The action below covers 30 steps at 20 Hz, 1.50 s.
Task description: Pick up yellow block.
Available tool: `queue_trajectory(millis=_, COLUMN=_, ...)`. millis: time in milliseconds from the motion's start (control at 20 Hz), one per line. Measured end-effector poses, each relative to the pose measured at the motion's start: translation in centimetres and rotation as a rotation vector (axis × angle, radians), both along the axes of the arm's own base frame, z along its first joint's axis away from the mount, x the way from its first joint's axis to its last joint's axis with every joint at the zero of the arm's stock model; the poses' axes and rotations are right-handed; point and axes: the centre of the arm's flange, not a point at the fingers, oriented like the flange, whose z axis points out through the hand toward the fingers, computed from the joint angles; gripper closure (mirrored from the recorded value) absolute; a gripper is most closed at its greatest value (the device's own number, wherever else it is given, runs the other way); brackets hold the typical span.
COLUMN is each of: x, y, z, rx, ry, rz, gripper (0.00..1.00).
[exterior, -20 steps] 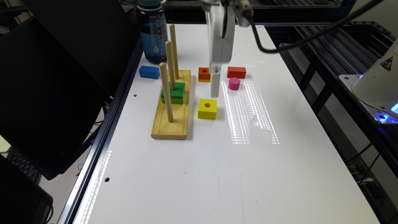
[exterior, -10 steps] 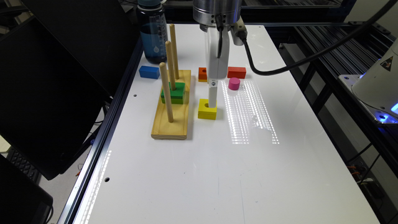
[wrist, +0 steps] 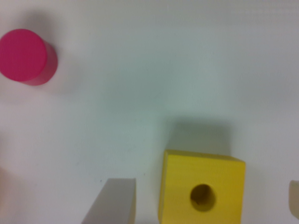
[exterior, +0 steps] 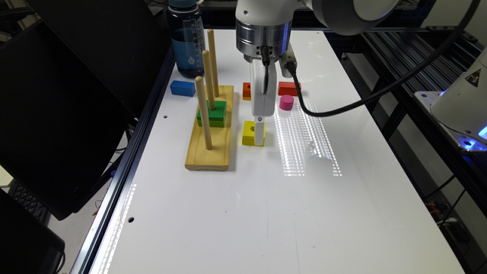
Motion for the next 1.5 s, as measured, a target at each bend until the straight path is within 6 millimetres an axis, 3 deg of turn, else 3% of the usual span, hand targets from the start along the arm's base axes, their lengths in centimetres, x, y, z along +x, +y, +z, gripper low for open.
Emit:
queue_trajectory(millis=1300, x=0.17, y=0.13, z=0.17, rx=0.001, ry=-0.005, rz=0.001, gripper=0.00)
queue_trajectory(millis=1500, x=0.04, y=0.11, z=-0.74, rx=0.005, ry=0.004, rz=0.002, gripper=0.00)
